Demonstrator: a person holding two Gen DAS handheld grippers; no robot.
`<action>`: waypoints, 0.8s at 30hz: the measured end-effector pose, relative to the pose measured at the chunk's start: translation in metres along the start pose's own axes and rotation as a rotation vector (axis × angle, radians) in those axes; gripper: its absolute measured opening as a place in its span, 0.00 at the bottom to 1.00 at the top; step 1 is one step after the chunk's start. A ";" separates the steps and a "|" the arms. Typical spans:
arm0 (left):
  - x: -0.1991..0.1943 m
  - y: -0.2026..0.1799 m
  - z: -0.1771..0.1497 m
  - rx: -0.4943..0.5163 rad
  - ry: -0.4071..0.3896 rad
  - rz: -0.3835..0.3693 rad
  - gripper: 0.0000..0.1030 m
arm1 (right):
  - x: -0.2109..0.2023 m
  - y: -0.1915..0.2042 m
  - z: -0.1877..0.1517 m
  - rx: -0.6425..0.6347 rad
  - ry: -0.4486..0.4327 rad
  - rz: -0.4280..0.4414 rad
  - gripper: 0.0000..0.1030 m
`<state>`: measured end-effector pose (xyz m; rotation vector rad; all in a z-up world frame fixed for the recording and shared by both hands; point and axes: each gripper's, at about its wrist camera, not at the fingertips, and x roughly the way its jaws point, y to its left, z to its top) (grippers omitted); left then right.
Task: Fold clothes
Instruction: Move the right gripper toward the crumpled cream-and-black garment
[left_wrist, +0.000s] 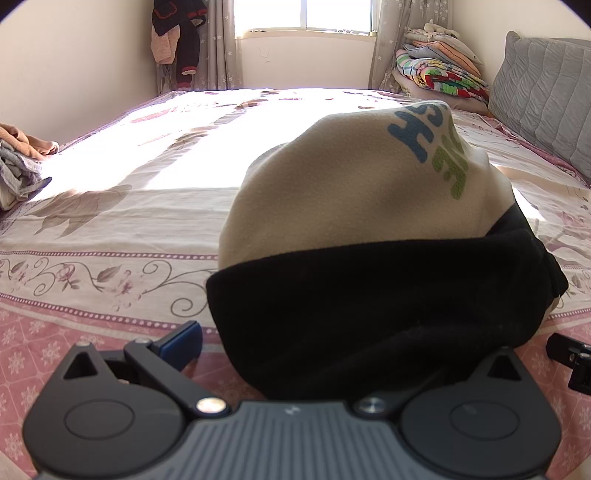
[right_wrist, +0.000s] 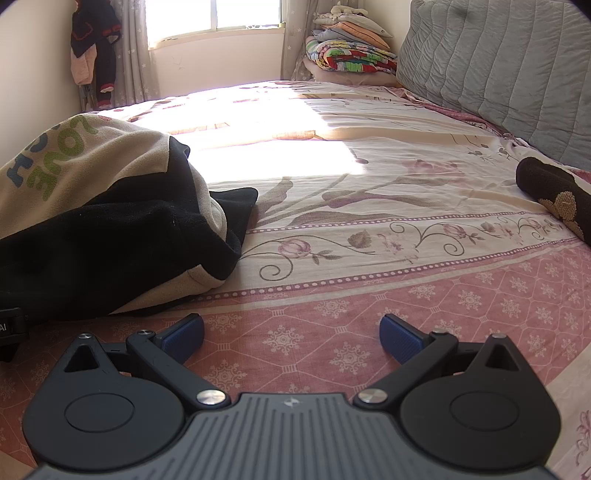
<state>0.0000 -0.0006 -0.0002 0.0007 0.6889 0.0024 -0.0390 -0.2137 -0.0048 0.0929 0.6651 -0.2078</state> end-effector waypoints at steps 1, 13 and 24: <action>0.000 0.000 0.000 0.000 0.000 0.000 1.00 | 0.000 0.000 0.000 0.000 0.000 0.000 1.00; 0.001 -0.004 -0.001 0.000 0.001 0.001 1.00 | 0.000 0.000 0.000 -0.001 0.000 -0.001 1.00; 0.002 -0.001 0.001 -0.001 0.001 0.003 1.00 | 0.002 0.005 0.002 0.010 0.004 -0.028 1.00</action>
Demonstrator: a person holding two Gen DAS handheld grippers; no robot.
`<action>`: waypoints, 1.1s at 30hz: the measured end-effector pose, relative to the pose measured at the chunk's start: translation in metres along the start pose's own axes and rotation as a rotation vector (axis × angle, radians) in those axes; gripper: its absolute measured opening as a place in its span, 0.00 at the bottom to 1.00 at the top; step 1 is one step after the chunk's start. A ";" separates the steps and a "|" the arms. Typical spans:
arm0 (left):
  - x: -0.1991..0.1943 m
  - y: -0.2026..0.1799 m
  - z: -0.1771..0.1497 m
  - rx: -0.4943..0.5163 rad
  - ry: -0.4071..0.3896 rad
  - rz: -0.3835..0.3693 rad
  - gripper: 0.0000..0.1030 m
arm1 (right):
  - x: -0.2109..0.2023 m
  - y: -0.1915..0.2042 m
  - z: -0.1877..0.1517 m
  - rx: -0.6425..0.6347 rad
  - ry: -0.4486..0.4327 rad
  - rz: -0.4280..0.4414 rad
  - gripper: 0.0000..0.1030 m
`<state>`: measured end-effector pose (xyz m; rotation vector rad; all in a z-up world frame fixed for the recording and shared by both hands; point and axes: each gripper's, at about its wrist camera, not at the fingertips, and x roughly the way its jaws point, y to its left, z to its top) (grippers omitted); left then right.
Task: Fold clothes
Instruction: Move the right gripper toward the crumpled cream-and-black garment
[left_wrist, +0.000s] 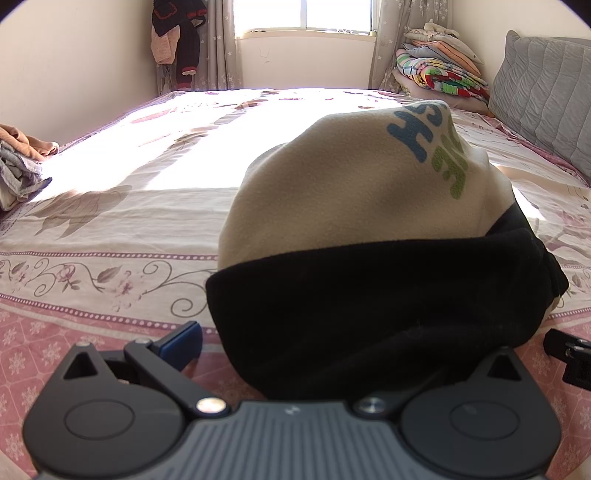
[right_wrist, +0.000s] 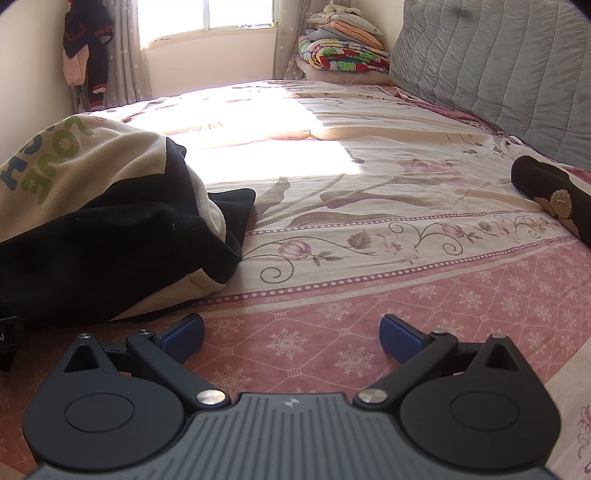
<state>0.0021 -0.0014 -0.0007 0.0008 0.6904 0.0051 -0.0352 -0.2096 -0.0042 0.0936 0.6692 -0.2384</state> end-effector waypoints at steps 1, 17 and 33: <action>0.000 0.000 0.000 0.000 0.000 0.001 1.00 | 0.000 0.000 0.000 0.001 0.001 -0.002 1.00; -0.010 0.008 0.015 0.015 0.153 -0.031 1.00 | -0.002 0.005 0.016 -0.059 0.146 0.045 1.00; -0.038 0.042 0.047 0.029 0.180 -0.222 1.00 | -0.026 -0.006 0.059 0.146 0.215 0.251 1.00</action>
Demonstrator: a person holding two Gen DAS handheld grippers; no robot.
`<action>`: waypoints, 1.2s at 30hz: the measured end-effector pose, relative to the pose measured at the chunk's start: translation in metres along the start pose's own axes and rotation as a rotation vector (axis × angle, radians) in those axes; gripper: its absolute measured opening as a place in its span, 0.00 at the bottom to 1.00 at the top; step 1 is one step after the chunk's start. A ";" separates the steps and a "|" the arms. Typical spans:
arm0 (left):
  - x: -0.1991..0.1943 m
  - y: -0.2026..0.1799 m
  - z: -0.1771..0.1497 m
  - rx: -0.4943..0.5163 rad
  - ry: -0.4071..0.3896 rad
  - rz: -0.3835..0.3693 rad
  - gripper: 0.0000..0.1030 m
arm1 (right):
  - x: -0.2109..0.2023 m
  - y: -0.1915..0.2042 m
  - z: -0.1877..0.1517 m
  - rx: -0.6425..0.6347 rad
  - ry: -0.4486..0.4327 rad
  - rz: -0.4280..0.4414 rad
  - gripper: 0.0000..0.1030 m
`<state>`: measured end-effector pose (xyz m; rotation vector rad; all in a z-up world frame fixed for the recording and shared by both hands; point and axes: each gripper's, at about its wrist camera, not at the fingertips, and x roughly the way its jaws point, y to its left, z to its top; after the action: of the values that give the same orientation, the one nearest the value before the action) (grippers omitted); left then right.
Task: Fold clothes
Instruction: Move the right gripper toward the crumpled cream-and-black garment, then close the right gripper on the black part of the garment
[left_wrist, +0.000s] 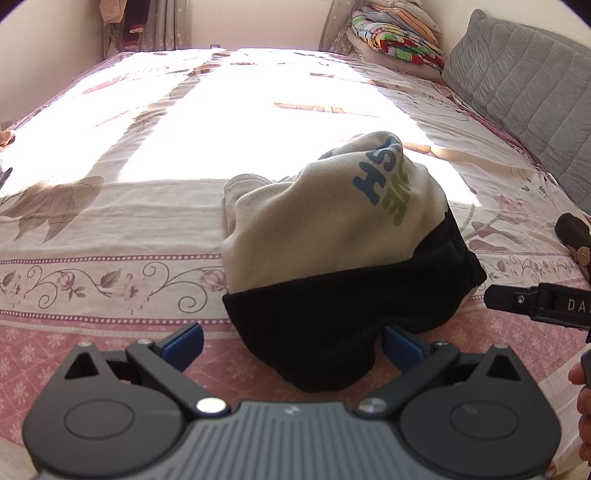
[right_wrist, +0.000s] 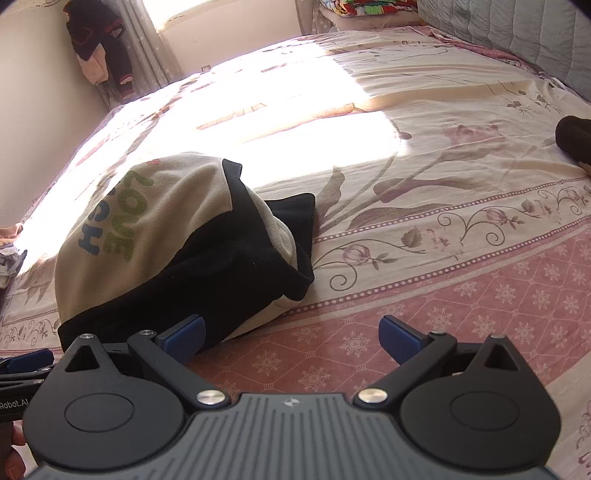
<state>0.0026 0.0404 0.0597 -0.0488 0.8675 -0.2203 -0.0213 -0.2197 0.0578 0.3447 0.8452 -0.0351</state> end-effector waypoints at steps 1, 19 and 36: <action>-0.003 0.002 0.002 -0.001 -0.003 -0.005 1.00 | -0.001 0.002 0.001 0.012 0.004 0.014 1.00; -0.008 0.035 0.014 -0.108 0.008 0.028 1.00 | 0.029 0.030 -0.005 0.276 0.177 0.188 0.90; -0.001 0.042 0.014 -0.165 0.034 0.020 1.00 | 0.024 0.020 -0.004 0.252 0.136 0.186 0.01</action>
<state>0.0198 0.0809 0.0637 -0.1899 0.9185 -0.1305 -0.0044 -0.1975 0.0432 0.6679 0.9425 0.0563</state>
